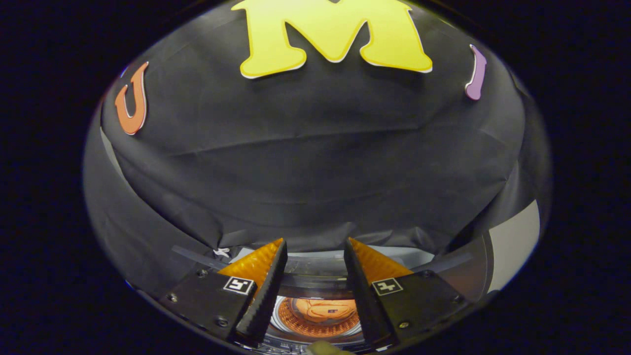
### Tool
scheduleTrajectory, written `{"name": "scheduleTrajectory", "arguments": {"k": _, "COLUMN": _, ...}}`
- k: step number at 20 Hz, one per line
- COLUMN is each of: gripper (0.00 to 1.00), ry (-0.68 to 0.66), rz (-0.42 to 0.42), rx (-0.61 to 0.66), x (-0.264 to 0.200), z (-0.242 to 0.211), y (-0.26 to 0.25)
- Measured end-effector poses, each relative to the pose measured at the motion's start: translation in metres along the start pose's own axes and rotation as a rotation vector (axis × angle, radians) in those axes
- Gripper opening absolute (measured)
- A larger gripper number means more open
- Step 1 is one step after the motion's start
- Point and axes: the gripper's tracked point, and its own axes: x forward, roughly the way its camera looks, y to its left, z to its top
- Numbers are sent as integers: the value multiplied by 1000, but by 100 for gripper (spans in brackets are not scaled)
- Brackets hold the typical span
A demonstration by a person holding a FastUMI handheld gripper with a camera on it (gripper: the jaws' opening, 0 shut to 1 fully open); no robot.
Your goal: Put the clothes into the washing machine and then close the washing machine lid.
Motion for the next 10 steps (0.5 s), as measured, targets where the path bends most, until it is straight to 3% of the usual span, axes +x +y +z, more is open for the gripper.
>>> {"name": "scheduleTrajectory", "arguments": {"k": 10, "gripper": 73, "ry": -45, "rz": 13, "rx": -29, "x": -16, "z": -15, "y": 2}}
